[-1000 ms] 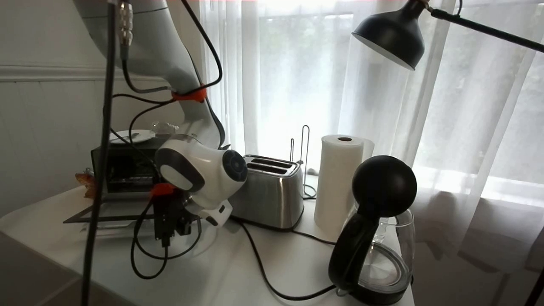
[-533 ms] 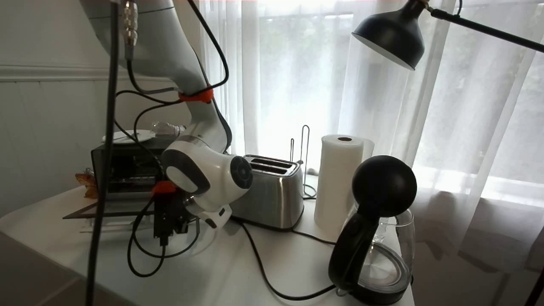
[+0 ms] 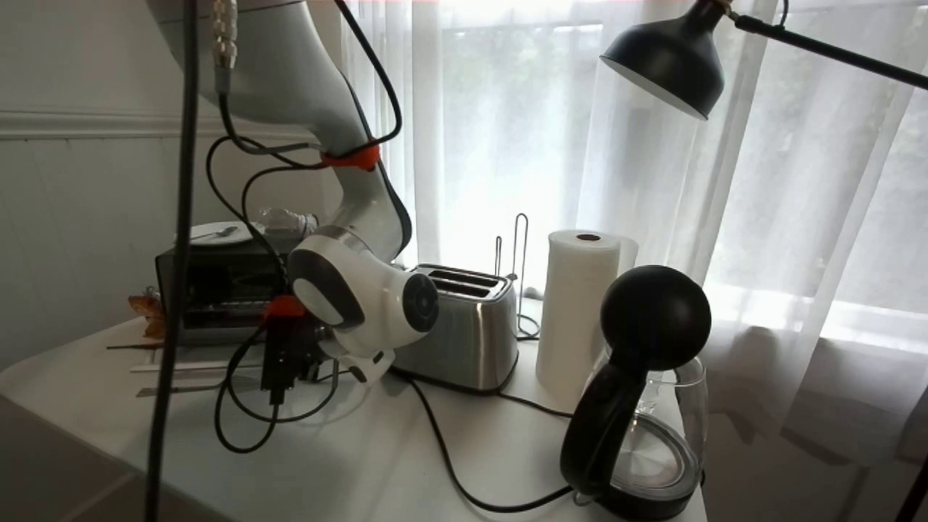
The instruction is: Close the toaster oven
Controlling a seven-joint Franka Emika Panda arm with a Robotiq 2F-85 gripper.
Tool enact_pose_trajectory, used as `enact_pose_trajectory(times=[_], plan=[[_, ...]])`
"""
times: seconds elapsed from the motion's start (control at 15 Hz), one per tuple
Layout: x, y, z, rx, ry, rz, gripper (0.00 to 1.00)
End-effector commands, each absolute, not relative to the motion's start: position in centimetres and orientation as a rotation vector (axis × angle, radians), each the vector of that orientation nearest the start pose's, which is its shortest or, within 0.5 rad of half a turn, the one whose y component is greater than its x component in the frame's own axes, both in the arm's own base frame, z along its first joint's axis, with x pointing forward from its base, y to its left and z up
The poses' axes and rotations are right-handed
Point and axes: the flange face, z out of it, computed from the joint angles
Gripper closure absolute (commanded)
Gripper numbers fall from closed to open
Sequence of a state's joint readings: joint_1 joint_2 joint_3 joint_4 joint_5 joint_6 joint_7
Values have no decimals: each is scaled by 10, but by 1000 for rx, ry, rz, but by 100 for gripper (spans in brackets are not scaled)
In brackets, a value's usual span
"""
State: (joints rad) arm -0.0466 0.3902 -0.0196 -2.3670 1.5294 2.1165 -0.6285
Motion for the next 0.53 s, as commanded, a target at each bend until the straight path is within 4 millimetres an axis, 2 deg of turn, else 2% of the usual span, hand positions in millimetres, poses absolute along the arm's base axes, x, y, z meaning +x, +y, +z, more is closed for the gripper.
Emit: enact_pose_trajectory(times=[0.0,0.47], plan=[[474,21,169,-1851,752,77,100],[483,35,186,-1743,702,2,100]])
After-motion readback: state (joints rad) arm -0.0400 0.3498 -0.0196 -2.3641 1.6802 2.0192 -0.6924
